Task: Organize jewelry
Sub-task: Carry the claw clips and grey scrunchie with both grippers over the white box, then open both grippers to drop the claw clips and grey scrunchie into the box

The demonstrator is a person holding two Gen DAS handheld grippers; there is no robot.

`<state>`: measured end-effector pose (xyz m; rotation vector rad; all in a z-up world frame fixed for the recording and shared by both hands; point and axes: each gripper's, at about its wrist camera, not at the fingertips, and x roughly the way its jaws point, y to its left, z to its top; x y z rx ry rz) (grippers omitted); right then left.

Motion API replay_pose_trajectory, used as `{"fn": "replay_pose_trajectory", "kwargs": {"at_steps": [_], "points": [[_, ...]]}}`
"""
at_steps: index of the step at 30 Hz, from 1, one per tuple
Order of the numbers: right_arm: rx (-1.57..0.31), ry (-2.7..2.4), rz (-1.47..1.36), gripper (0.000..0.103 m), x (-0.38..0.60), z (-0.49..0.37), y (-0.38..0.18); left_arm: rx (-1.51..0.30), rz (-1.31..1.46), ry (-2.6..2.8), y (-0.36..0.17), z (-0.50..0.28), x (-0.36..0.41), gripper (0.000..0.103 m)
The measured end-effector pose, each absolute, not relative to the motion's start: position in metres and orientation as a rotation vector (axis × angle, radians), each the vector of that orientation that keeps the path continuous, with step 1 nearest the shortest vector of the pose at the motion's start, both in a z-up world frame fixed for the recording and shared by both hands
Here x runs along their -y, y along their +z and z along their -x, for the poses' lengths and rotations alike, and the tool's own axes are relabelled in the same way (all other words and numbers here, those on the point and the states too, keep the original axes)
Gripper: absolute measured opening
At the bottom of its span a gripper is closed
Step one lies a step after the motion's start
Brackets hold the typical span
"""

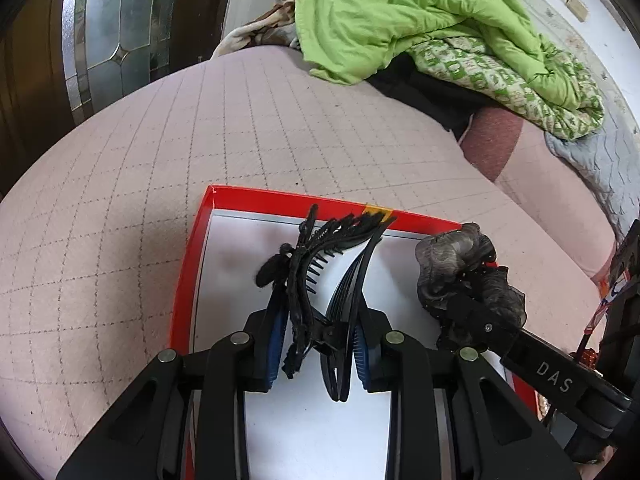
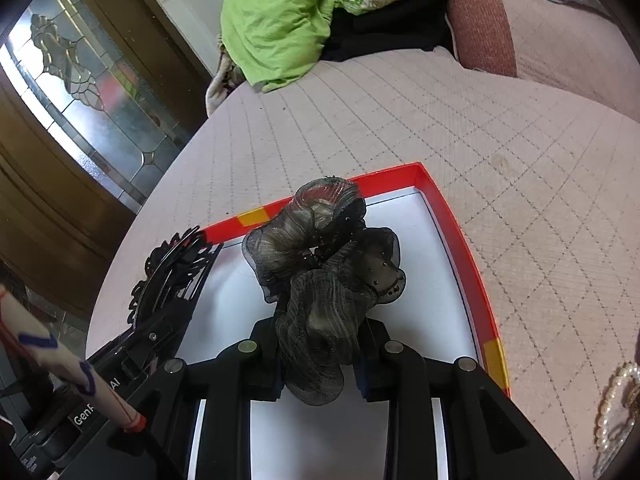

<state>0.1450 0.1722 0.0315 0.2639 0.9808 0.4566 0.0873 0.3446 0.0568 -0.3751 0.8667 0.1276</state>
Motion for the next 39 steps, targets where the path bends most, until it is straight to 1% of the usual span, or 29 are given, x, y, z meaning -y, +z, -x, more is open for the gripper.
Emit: {"fn": "replay_pose_trajectory", "kwargs": {"at_steps": [8, 10, 11, 12, 13, 14, 16, 23, 26, 30, 33, 39], "points": [[-0.987, 0.443, -0.256, 0.036, -0.174, -0.153, 0.028, -0.889, 0.399, 0.128, 0.051, -0.093, -0.347, 0.028], [-0.989, 0.438, -0.253, 0.038, -0.174, -0.155, 0.027, -0.890, 0.404, 0.127, 0.050, -0.094, -0.347, 0.030], [-0.989, 0.436, -0.251, 0.041, -0.174, -0.155, 0.027, -0.890, 0.407, 0.124, 0.050, -0.095, -0.347, 0.032], [-0.991, 0.435, -0.250, 0.042, -0.174, -0.155, 0.027, -0.889, 0.406, 0.125, 0.050, -0.095, -0.346, 0.035], [-0.992, 0.434, -0.252, 0.045, -0.173, -0.155, 0.027, -0.883, 0.400, 0.130, 0.051, -0.094, -0.346, 0.043], [-0.995, 0.433, -0.258, 0.051, -0.171, -0.154, 0.027, -0.876, 0.399, 0.131, 0.052, -0.093, -0.346, 0.049], [-0.993, 0.433, -0.267, 0.057, -0.168, -0.155, 0.028, -0.858, 0.392, 0.137, 0.055, -0.091, -0.345, 0.050], [-0.970, 0.436, -0.299, 0.057, -0.152, -0.147, 0.041, -0.814, 0.372, 0.135, 0.067, -0.086, -0.343, 0.051], [-0.958, 0.439, -0.307, 0.059, -0.147, -0.144, 0.048, -0.787, 0.361, 0.140, 0.072, -0.083, -0.341, 0.051], [-0.946, 0.441, -0.305, 0.060, -0.143, -0.140, 0.055, -0.778, 0.358, 0.134, 0.075, -0.080, -0.339, 0.051], [-0.942, 0.428, -0.297, 0.063, -0.140, -0.139, 0.058, -0.768, 0.354, 0.139, 0.076, -0.079, -0.339, 0.052], [-0.921, 0.432, -0.333, 0.063, -0.126, -0.133, 0.064, -0.749, 0.360, 0.134, 0.080, -0.077, -0.339, 0.052]]}}
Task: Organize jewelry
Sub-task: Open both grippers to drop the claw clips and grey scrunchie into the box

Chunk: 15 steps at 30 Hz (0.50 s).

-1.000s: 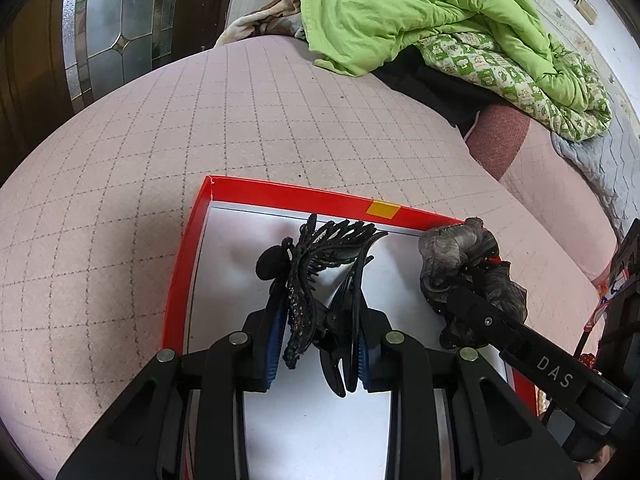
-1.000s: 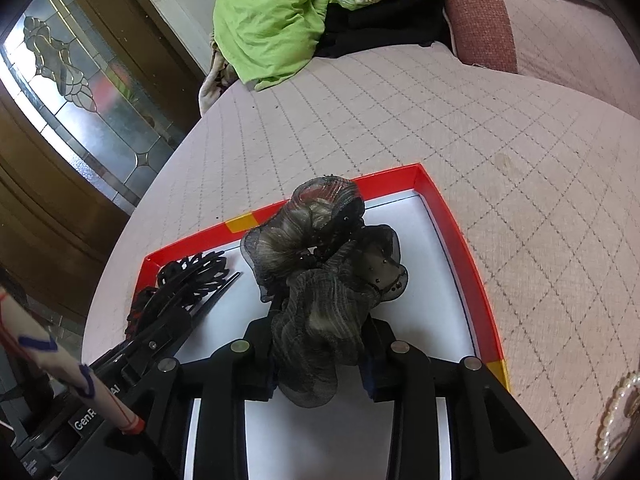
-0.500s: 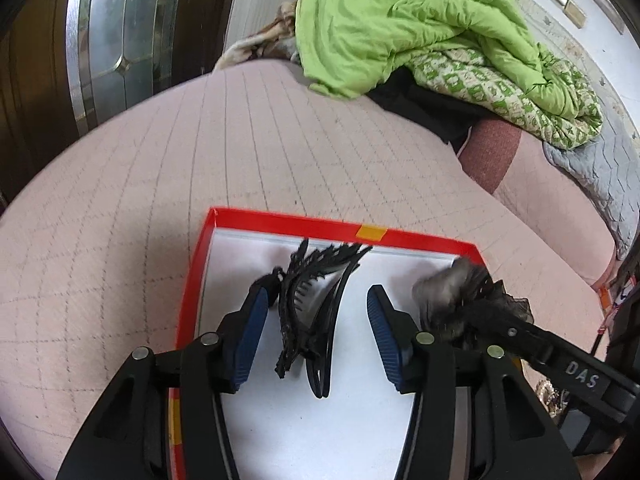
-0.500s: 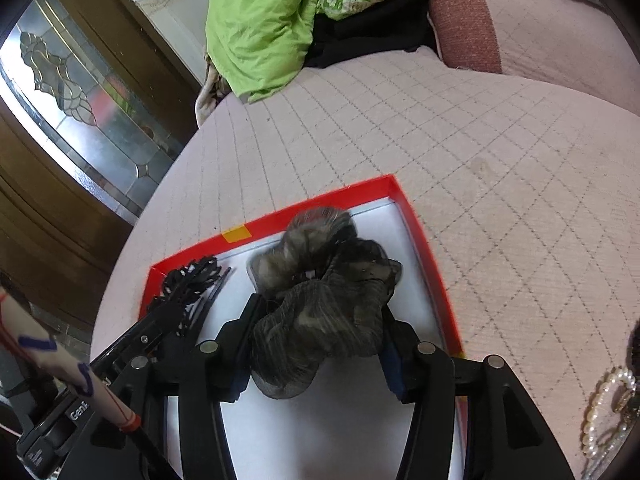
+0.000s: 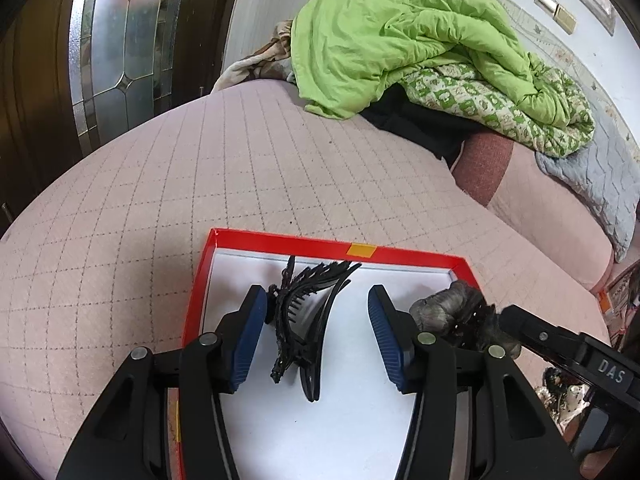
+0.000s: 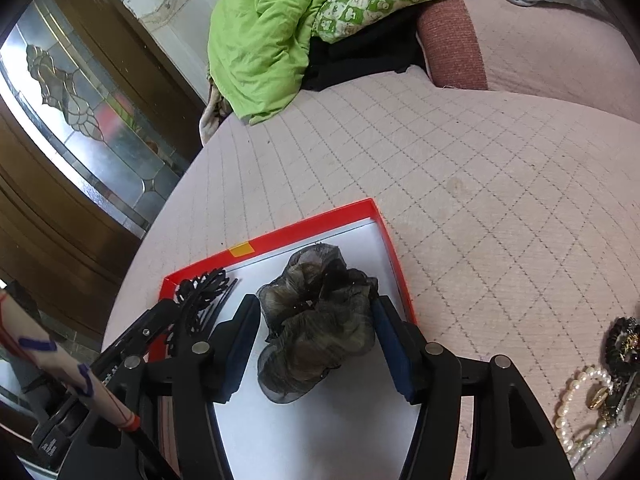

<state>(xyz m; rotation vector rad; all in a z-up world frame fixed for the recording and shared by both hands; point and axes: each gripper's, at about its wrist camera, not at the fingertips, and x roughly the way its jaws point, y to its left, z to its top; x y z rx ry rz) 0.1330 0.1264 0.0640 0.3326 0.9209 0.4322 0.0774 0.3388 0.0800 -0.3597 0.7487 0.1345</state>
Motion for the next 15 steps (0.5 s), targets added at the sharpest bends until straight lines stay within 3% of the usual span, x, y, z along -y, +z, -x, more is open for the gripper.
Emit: {"fn": "replay_pose_trajectory", "kwargs": {"at_steps": [15], "points": [[-0.871, 0.457, -0.426, 0.063, -0.088, -0.100, 0.082, -0.699, 0.283, 0.111, 0.098, -0.070, -0.313, 0.053]]}}
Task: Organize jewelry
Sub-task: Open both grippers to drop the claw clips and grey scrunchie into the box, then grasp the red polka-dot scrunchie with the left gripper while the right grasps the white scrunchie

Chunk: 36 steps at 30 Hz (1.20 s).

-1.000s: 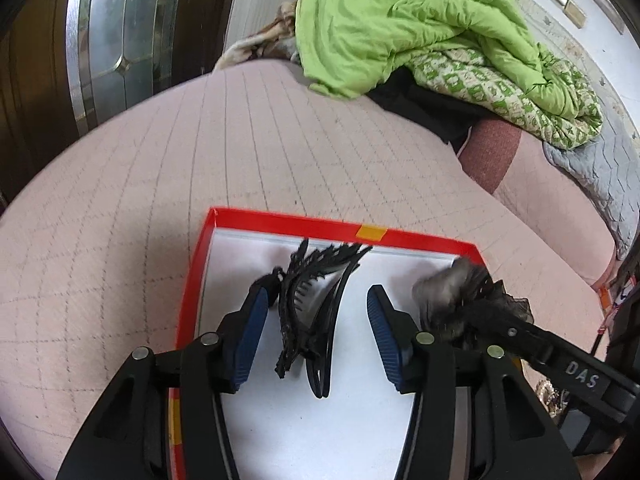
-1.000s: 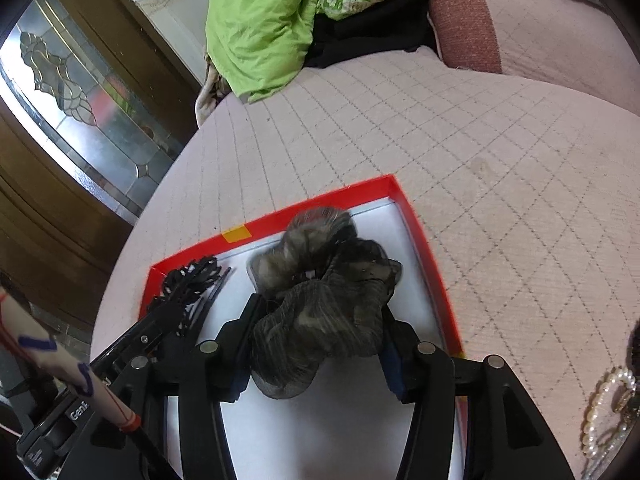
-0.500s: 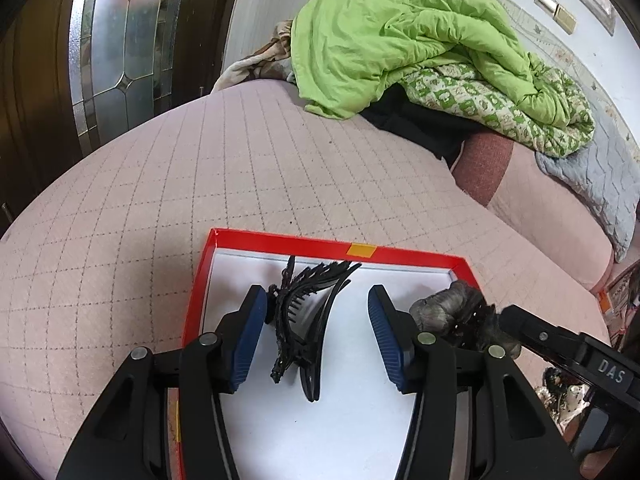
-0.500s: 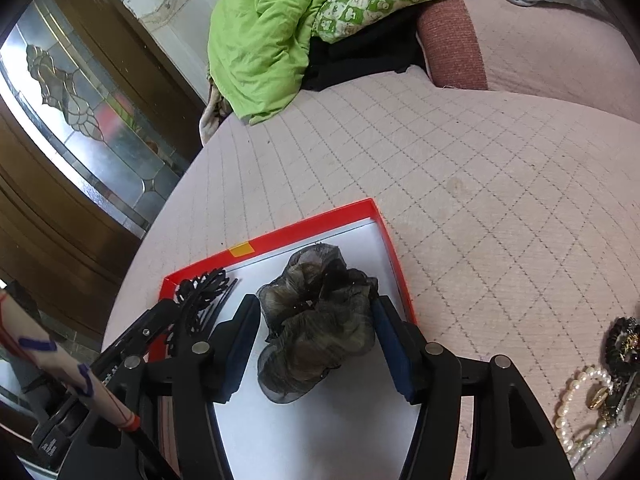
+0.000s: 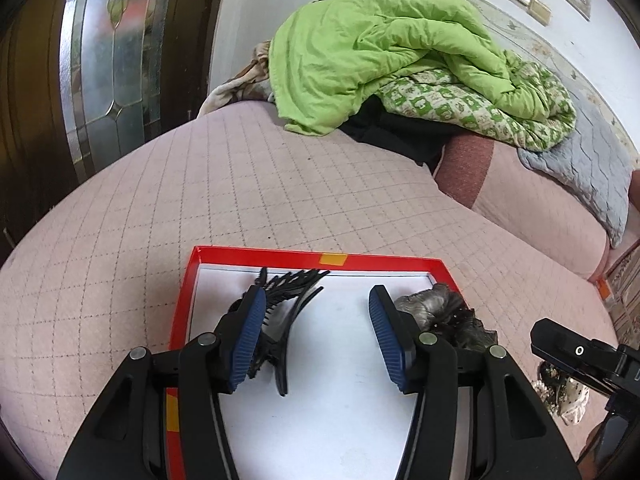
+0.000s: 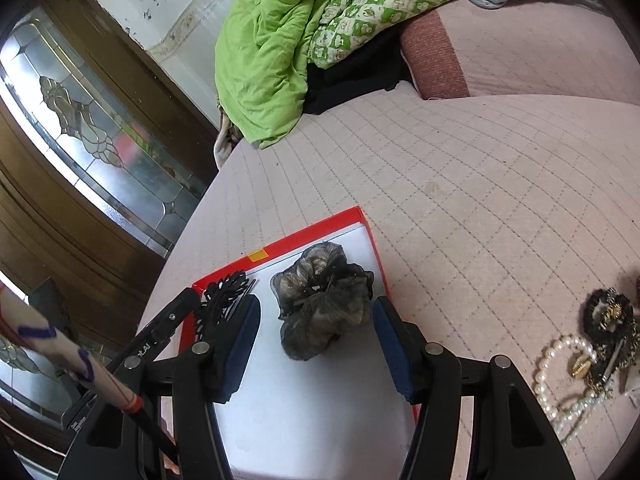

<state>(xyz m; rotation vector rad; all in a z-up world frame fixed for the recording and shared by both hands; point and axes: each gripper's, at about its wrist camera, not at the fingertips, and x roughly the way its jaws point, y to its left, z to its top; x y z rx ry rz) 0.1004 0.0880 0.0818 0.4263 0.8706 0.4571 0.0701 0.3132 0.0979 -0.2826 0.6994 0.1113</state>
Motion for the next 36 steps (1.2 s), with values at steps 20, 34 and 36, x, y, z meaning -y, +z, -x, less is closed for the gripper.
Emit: {"fn": "replay_pose_trajectory", "kwargs": {"at_steps": [20, 34, 36], "points": [[-0.793, 0.336, -0.518, 0.063, 0.008, -0.053, 0.078, -0.672, 0.124, 0.045, 0.114, -0.058, -0.240, 0.058], [-0.736, 0.179, -0.575, 0.063, 0.110, -0.022, 0.073, -0.677, 0.048, -0.057, 0.115, -0.067, -0.156, 0.060], [-0.733, 0.158, -0.601, 0.063, 0.127, -0.018, 0.069, -0.682, 0.036, -0.079, 0.113, -0.068, -0.142, 0.060]]}}
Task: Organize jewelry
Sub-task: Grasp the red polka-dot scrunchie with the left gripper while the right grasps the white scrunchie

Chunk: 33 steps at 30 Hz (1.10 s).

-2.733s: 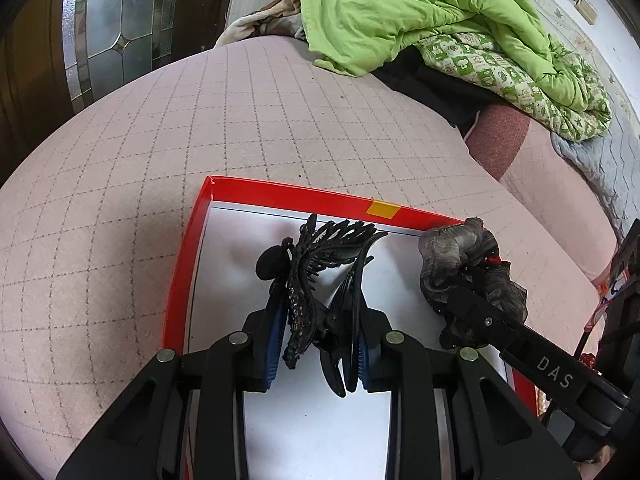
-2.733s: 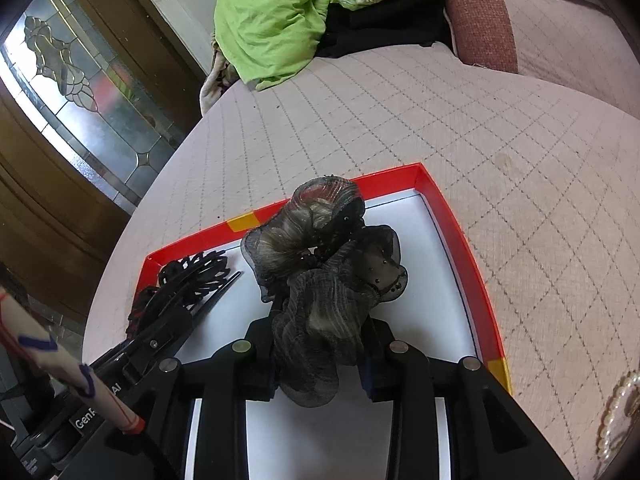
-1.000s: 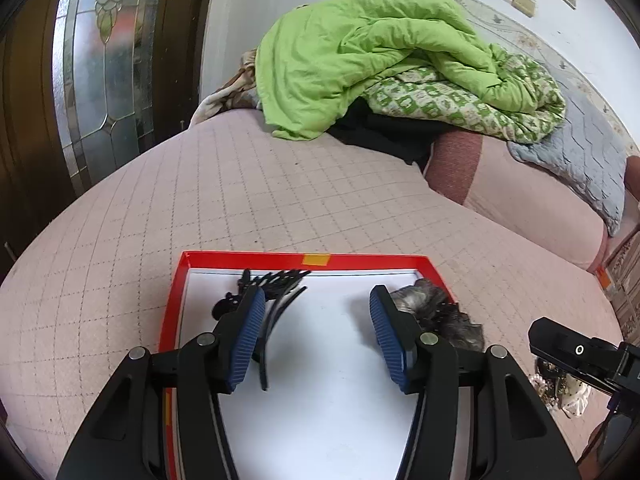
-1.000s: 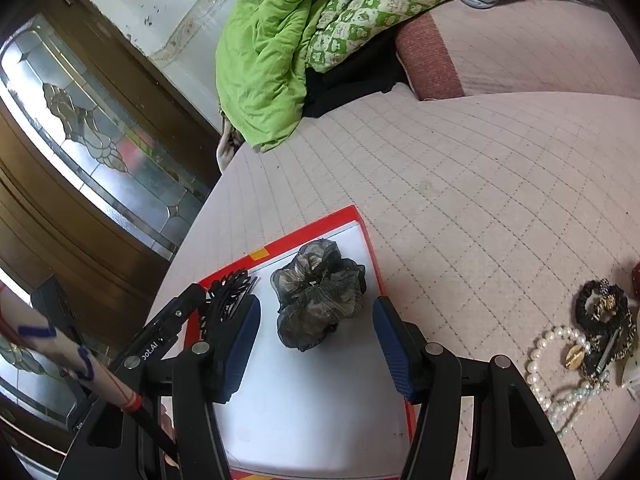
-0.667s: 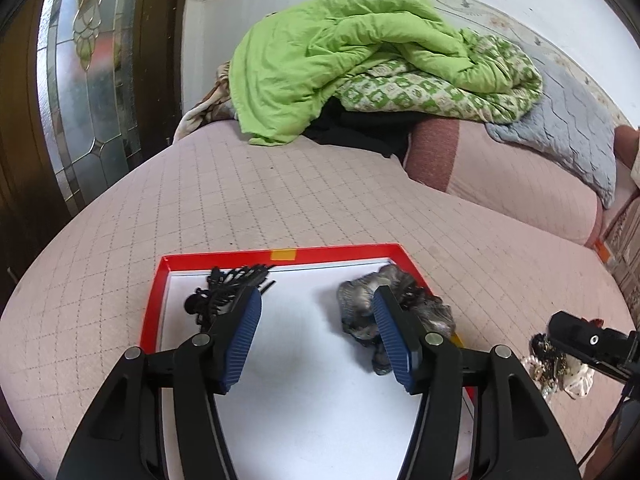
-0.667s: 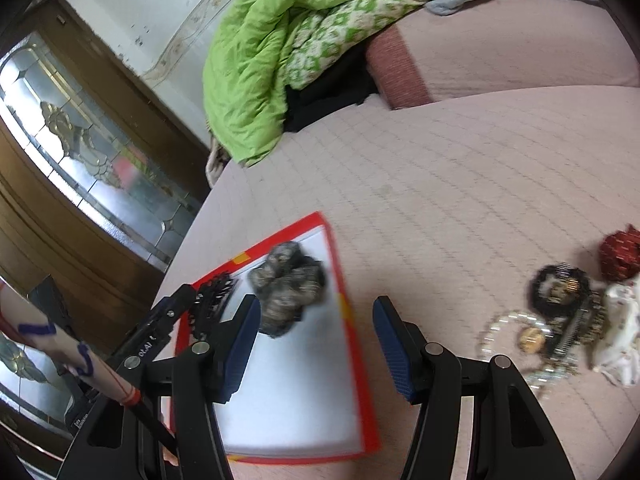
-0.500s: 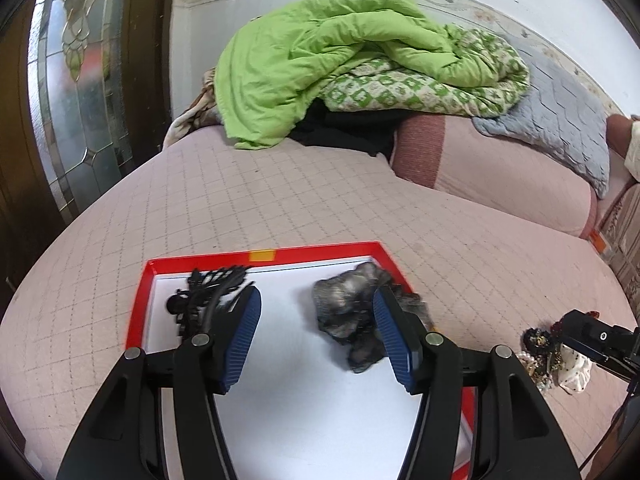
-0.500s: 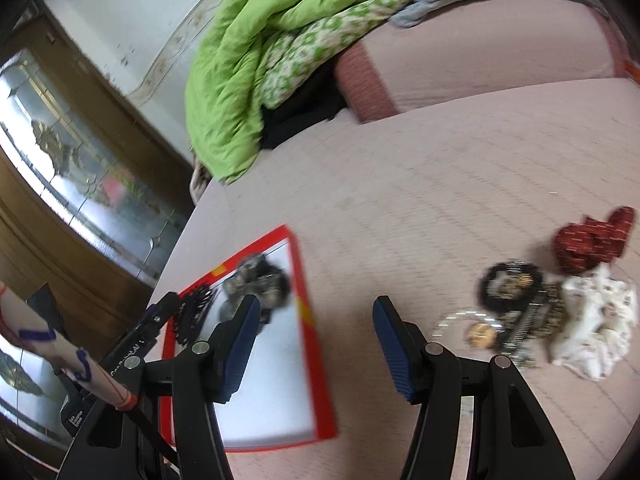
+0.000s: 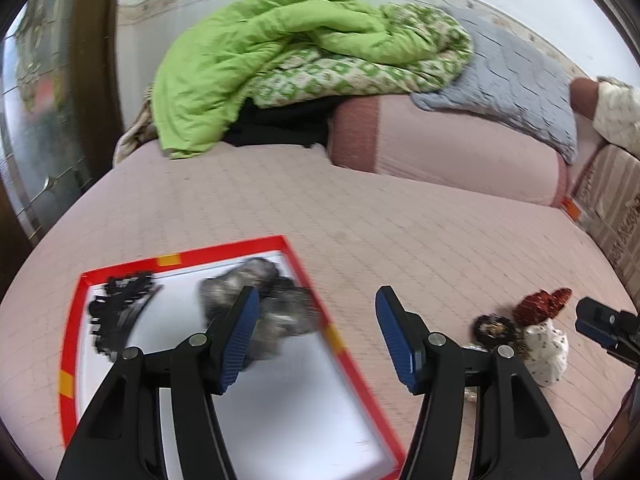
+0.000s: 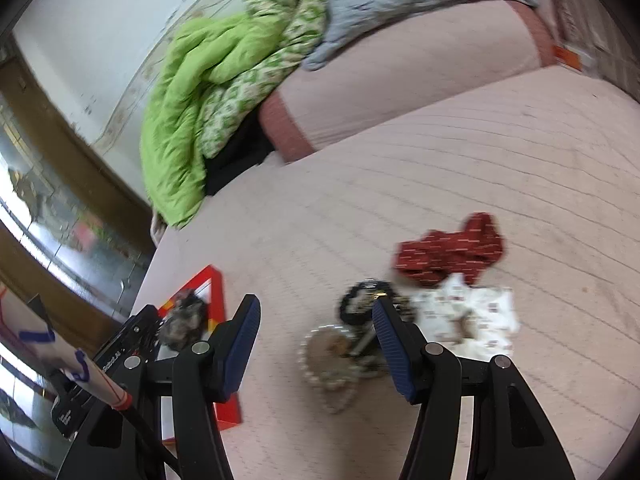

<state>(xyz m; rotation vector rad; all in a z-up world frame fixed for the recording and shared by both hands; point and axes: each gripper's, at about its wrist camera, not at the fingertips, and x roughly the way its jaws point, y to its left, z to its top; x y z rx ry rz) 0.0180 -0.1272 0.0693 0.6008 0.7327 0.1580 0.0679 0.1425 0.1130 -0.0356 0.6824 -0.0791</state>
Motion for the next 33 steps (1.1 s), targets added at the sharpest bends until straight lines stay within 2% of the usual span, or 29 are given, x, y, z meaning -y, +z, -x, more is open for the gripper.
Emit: {"fn": "replay_pose_trajectory", "kwargs": {"at_steps": [11, 25, 27, 28, 29, 33], "points": [[-0.712, 0.035, -0.698, 0.063, 0.200, -0.008, 0.049, -0.748, -0.009, -0.229, 0.090, -0.074, -0.079, 0.060], [-0.967, 0.041, -0.660, 0.063, 0.197, -0.030, -0.002, -0.783, -0.043, -0.279, 0.078, -0.077, -0.058, 0.060], [-0.995, 0.032, -0.573, 0.053, 0.184, -0.034, -0.005, -0.782, -0.046, -0.277, 0.078, -0.077, -0.059, 0.061], [-1.002, 0.026, -0.515, 0.040, 0.177, -0.036, -0.005, -0.782, -0.048, -0.280, 0.078, -0.078, -0.060, 0.061], [-0.998, 0.008, -0.460, 0.019, 0.173, -0.036, -0.002, -0.783, -0.051, -0.283, 0.077, -0.078, -0.060, 0.061], [-0.903, -0.047, -0.409, 0.012, 0.181, -0.022, 0.022, -0.778, -0.051, -0.310, 0.079, -0.075, -0.061, 0.061]]}}
